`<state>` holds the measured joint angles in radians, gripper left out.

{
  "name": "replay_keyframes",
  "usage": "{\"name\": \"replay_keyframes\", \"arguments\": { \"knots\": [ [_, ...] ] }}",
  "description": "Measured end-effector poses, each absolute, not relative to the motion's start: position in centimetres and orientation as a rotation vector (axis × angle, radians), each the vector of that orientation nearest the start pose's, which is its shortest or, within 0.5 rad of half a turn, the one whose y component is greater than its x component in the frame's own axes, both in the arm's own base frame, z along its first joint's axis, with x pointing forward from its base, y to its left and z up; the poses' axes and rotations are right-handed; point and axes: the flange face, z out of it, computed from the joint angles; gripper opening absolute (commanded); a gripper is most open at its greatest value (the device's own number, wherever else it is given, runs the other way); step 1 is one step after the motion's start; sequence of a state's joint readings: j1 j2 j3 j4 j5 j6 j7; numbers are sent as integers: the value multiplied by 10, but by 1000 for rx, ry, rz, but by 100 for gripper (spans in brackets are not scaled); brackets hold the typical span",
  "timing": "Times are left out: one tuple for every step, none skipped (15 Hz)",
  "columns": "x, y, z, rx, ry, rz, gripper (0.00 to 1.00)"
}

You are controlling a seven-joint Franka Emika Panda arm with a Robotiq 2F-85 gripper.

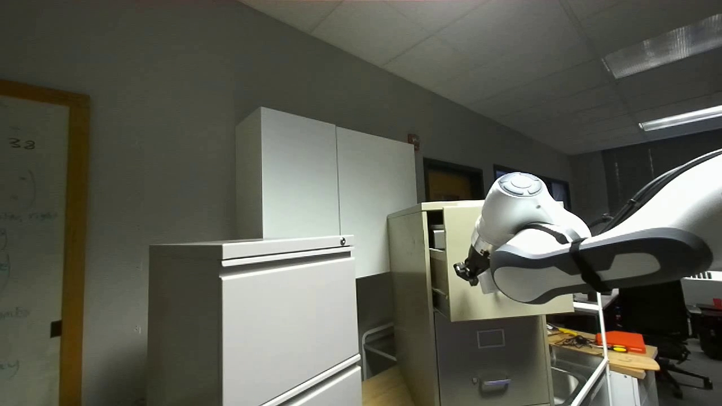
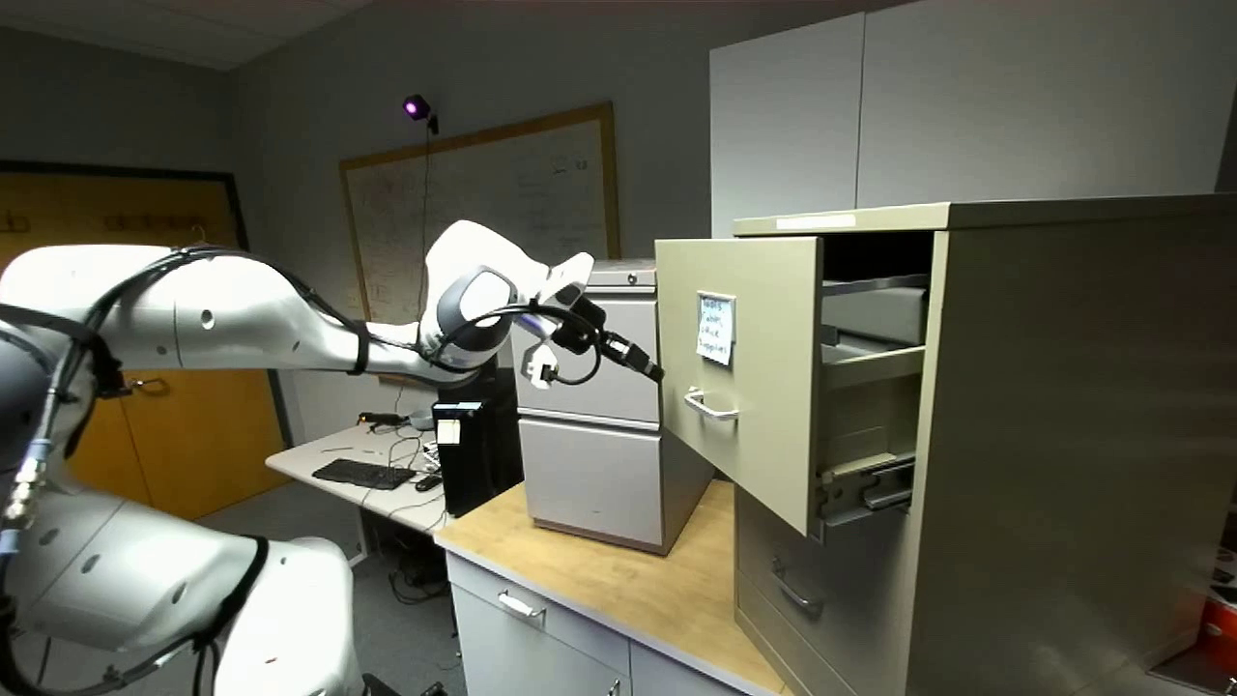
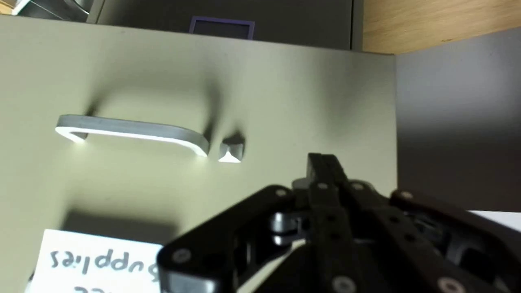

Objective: Close the top drawer on the right

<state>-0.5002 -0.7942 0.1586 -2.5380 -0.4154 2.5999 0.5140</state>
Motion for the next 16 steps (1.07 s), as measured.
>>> {"name": "replay_keyframes", "arguments": {
  "knots": [
    [359, -100, 618, -3078, 919, -1471, 0],
    [366, -100, 618, -3084, 908, -1465, 0],
    [374, -100, 619, -3090, 897, -1458, 0],
    [381, -100, 620, -3097, 890, -1448, 0],
    [385, -101, 621, -3110, 894, -1432, 0],
    [388, -101, 622, -3124, 899, -1417, 0],
    [390, -101, 623, -3139, 901, -1404, 0],
    [393, -101, 623, -3159, 898, -1394, 0],
    [396, -100, 623, -3181, 899, -1389, 0],
    [399, -99, 622, -3204, 903, -1389, 0],
    [403, -98, 622, -3226, 908, -1391, 0],
    [408, -97, 621, -3250, 913, -1393, 0],
    [412, -96, 620, -3275, 919, -1395, 0],
    [417, -95, 618, -3301, 926, -1397, 0],
    [423, -95, 617, -3329, 934, -1397, 0],
    [428, -94, 616, -3356, 942, -1397, 0]
  ]
}}
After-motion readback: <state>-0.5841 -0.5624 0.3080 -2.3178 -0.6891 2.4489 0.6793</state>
